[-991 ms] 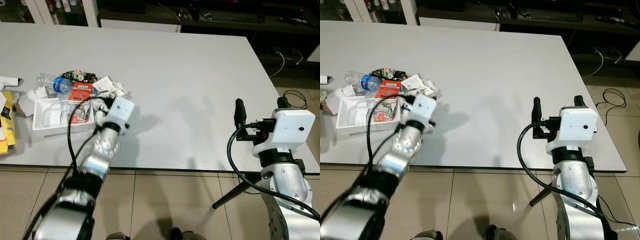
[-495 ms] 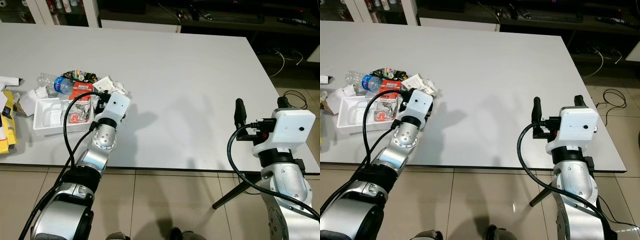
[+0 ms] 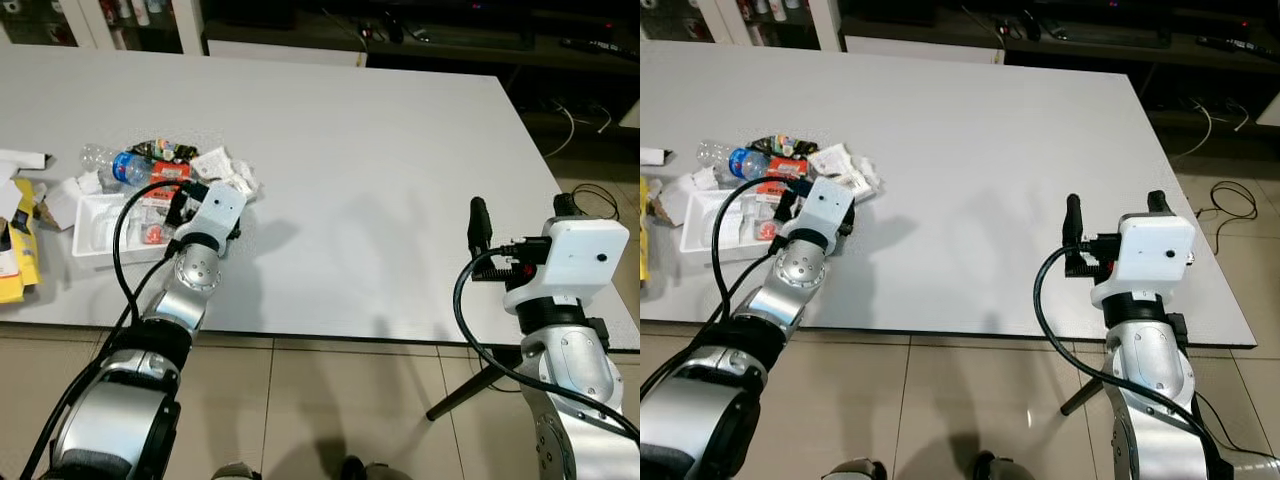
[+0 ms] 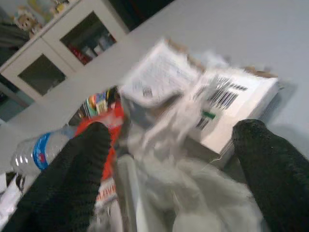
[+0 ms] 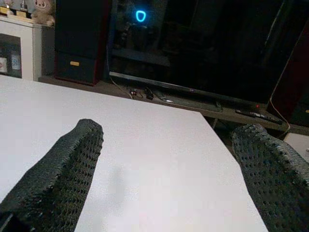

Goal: Picking trash to rubbish bin

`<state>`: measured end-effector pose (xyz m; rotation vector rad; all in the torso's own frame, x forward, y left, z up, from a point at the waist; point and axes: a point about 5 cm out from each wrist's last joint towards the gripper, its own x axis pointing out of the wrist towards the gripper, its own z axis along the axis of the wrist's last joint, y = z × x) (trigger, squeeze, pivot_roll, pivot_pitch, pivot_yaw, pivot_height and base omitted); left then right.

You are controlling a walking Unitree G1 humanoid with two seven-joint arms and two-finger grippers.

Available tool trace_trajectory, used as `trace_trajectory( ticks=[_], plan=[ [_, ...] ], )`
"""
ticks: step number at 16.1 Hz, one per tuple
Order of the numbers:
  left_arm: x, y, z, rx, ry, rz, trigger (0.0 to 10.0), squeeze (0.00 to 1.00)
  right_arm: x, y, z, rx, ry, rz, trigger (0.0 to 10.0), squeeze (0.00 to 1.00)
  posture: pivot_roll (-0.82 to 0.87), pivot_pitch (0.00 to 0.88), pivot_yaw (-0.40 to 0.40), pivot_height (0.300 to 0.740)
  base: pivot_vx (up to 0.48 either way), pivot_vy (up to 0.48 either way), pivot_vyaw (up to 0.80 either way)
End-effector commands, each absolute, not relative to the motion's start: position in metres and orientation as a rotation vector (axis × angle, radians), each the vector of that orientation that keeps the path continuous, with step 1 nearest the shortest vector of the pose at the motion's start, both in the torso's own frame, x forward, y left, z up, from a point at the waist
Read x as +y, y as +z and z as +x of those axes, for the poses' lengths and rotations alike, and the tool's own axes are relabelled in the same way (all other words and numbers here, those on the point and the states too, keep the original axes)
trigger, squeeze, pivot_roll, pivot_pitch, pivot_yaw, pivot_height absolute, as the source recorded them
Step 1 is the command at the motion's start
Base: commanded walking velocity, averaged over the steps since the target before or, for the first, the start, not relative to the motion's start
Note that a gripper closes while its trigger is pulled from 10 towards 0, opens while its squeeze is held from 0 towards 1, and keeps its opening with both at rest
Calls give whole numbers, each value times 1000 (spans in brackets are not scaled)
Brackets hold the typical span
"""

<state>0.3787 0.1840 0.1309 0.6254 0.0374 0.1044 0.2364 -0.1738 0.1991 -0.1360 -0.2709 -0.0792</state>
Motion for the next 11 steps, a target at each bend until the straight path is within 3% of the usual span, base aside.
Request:
trace_trajectory(
  ticks=[1, 3, 4, 8, 9, 10, 11],
  plan=[
    [186, 130, 380, 67, 112, 614, 10000, 1000, -175, 199, 236, -275, -83, -140, 10000, 0, 125, 110, -53, 740, 0, 0, 0],
    [190, 119, 380, 177, 85, 634, 10000, 1000, -174, 199, 236, -274, -82, -138, 10000, 0, 128, 113, -54, 740, 0, 0, 0],
    [192, 115, 379, 219, 74, 645, 10000, 0, -174, 199, 236, -273, -81, -137, 10000, 0, 128, 113, -54, 740, 0, 0, 0],
    [202, 95, 371, 359, 51, 637, 10000, 0, -174, 198, 235, -271, -85, -136, 10000, 0, 125, 116, -54, 740, 0, 0, 0],
    [202, 91, 369, 380, 32, 634, 8902, 0, -174, 198, 235, -271, -86, -136, 10000, 0, 125, 116, -54, 740, 0, 0, 0],
    [202, 89, 368, 395, 22, 630, 4902, 0, -174, 198, 235, -271, -86, -136, 10000, 0, 125, 116, -54, 740, 0, 0, 0],
    [202, 87, 367, 407, 15, 622, 0, 0, -175, 199, 235, -271, -86, -137, 10000, 0, 116, 116, -53, 740, 0, 0, 0]
  ],
)
